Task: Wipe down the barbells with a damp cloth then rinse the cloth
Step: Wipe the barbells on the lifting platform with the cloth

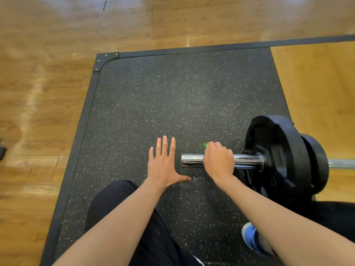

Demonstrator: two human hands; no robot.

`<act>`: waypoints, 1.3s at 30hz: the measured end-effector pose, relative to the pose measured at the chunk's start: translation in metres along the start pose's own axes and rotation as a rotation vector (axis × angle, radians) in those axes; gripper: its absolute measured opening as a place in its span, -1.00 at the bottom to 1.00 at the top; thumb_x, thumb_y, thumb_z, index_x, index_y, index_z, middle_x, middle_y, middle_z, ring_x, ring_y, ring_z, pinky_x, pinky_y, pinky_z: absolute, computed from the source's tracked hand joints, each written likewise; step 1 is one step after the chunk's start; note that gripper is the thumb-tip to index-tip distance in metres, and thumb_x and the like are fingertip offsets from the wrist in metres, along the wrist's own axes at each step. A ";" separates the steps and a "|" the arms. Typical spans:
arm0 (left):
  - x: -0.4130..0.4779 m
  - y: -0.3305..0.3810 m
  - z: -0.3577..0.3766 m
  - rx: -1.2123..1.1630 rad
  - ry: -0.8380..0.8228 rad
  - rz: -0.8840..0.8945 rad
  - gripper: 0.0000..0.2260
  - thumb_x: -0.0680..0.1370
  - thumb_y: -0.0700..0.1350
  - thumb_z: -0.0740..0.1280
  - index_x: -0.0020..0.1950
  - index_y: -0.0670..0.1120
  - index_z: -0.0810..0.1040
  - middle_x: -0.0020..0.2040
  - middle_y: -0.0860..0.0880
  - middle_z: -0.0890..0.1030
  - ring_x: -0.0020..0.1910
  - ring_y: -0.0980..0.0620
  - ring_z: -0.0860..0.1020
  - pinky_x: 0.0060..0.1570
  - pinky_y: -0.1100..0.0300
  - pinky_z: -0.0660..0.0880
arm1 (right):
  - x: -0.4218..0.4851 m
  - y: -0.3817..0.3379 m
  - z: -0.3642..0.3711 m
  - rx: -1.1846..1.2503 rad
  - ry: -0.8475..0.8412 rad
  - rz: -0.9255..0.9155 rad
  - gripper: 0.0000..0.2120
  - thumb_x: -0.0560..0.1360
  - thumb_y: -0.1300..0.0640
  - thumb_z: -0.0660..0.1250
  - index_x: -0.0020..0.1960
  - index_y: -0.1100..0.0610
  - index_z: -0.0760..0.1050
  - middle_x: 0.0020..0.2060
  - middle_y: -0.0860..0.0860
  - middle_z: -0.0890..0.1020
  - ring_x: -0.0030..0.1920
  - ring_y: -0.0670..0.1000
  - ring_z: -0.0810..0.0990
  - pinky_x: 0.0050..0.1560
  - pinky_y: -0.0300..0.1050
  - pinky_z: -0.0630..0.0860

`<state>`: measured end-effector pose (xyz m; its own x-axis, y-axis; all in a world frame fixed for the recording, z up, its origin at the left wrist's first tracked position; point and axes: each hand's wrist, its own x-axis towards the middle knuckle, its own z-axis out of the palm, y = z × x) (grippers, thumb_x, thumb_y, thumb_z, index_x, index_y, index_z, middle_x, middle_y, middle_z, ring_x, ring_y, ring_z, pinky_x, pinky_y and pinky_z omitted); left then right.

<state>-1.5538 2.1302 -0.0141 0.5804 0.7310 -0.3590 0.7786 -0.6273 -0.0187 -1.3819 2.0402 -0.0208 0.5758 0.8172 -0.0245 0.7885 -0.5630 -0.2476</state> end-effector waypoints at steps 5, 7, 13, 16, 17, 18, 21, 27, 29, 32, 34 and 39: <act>-0.002 -0.003 0.000 -0.027 0.005 -0.015 0.30 0.24 0.59 0.28 0.61 -0.10 -0.36 0.63 -0.14 -0.26 0.61 -0.16 -0.27 0.57 -0.21 -0.06 | 0.004 -0.065 0.015 0.075 -0.113 -0.299 -0.72 0.70 0.04 0.10 0.22 0.07 0.55 0.06 0.01 0.67 -0.11 0.13 0.68 -0.12 0.02 0.59; -0.003 -0.006 0.001 -0.037 0.018 -0.043 0.22 0.32 0.52 0.28 0.61 -0.14 -0.33 0.64 -0.14 -0.24 0.61 -0.15 -0.26 0.56 -0.20 -0.01 | -0.010 -0.064 0.024 0.043 -0.009 -0.483 -0.69 0.65 0.05 0.16 0.27 0.08 0.57 0.19 0.06 0.65 0.05 0.14 0.66 0.03 0.03 0.57; -0.003 -0.007 0.001 -0.054 -0.017 -0.039 0.37 0.16 0.63 0.29 0.59 -0.08 -0.39 0.64 -0.14 -0.25 0.61 -0.17 -0.25 0.56 -0.22 -0.02 | -0.032 0.009 0.020 -0.114 0.037 -0.833 -0.37 0.52 0.19 0.26 0.56 -0.08 0.28 0.59 0.17 0.24 0.45 0.29 0.35 0.47 0.21 0.30; -0.001 -0.008 0.001 -0.058 -0.029 -0.053 0.41 0.11 0.67 0.26 0.59 -0.08 -0.41 0.63 -0.15 -0.27 0.61 -0.18 -0.26 0.56 -0.22 -0.02 | -0.031 0.043 0.015 -0.104 0.117 -0.756 -0.36 0.53 0.32 0.19 0.57 -0.04 0.30 0.54 0.20 0.32 0.37 0.31 0.43 0.41 0.24 0.36; 0.000 -0.008 0.002 -0.058 -0.030 -0.052 0.42 0.09 0.68 0.24 0.58 -0.08 -0.42 0.63 -0.15 -0.28 0.61 -0.18 -0.26 0.56 -0.23 -0.01 | -0.031 0.056 0.012 -0.101 0.138 -0.710 -0.39 0.55 0.33 0.22 0.56 -0.01 0.33 0.52 0.21 0.35 0.34 0.30 0.46 0.40 0.23 0.38; 0.001 -0.007 0.002 -0.054 -0.030 -0.044 0.43 0.08 0.69 0.22 0.58 -0.08 -0.42 0.63 -0.15 -0.28 0.61 -0.18 -0.26 0.56 -0.23 -0.01 | -0.030 0.067 0.009 -0.101 0.148 -0.667 -0.45 0.59 0.28 0.25 0.55 0.02 0.36 0.50 0.21 0.38 0.31 0.29 0.48 0.38 0.22 0.39; 0.001 -0.002 0.002 -0.038 -0.023 -0.017 0.43 0.07 0.71 0.20 0.59 -0.08 -0.41 0.64 -0.14 -0.26 0.61 -0.18 -0.25 0.55 -0.23 0.01 | -0.025 0.063 0.006 -0.047 0.164 -0.455 -0.62 0.68 0.06 0.17 0.45 0.08 0.47 0.32 0.15 0.56 0.12 0.19 0.56 0.20 0.11 0.46; -0.002 -0.003 -0.004 -0.075 -0.021 -0.061 0.39 0.09 0.67 0.21 0.60 -0.07 -0.38 0.64 -0.14 -0.25 0.62 -0.17 -0.24 0.57 -0.21 -0.01 | -0.012 -0.040 0.020 -0.006 0.045 -0.325 -0.63 0.70 -0.04 0.05 0.27 0.03 0.56 0.00 -0.01 0.68 -0.18 0.10 0.62 -0.17 0.00 0.47; -0.005 -0.006 -0.003 -0.072 -0.009 -0.073 0.34 0.19 0.60 0.31 0.60 -0.07 -0.37 0.64 -0.14 -0.23 0.62 -0.17 -0.23 0.56 -0.22 0.02 | -0.014 -0.052 0.028 -0.006 0.079 -0.425 -0.70 0.65 -0.02 0.18 0.31 0.01 0.54 0.13 0.01 0.66 -0.11 0.12 0.63 -0.12 0.00 0.50; -0.008 -0.010 -0.002 -0.081 -0.009 -0.095 0.33 0.19 0.57 0.34 0.60 -0.06 -0.35 0.64 -0.14 -0.22 0.62 -0.18 -0.21 0.55 -0.22 0.05 | -0.027 -0.040 0.037 -0.052 0.120 -0.678 -0.57 0.56 0.13 0.30 0.42 0.00 0.44 0.41 0.11 0.50 0.15 0.19 0.56 0.19 0.08 0.49; -0.008 -0.011 -0.003 -0.083 -0.012 -0.086 0.36 0.15 0.61 0.30 0.60 -0.06 -0.36 0.64 -0.14 -0.23 0.62 -0.18 -0.22 0.55 -0.22 0.04 | -0.031 -0.020 0.032 -0.107 0.112 -0.800 -0.44 0.53 0.19 0.25 0.52 0.01 0.32 0.51 0.15 0.37 0.25 0.24 0.49 0.36 0.15 0.43; -0.002 -0.004 -0.005 -0.087 0.001 -0.046 0.43 0.05 0.71 0.19 0.58 -0.05 -0.42 0.63 -0.13 -0.28 0.61 -0.17 -0.27 0.57 -0.22 -0.03 | -0.030 0.050 0.014 -0.198 0.111 -0.719 -0.24 0.51 0.28 0.34 0.63 0.05 0.13 0.54 0.19 0.31 0.24 0.23 0.46 0.38 0.17 0.42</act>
<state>-1.5571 2.1323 -0.0085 0.5434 0.7592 -0.3583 0.8223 -0.5672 0.0455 -1.3634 1.9892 -0.0463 -0.0850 0.9804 0.1779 0.9964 0.0839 0.0138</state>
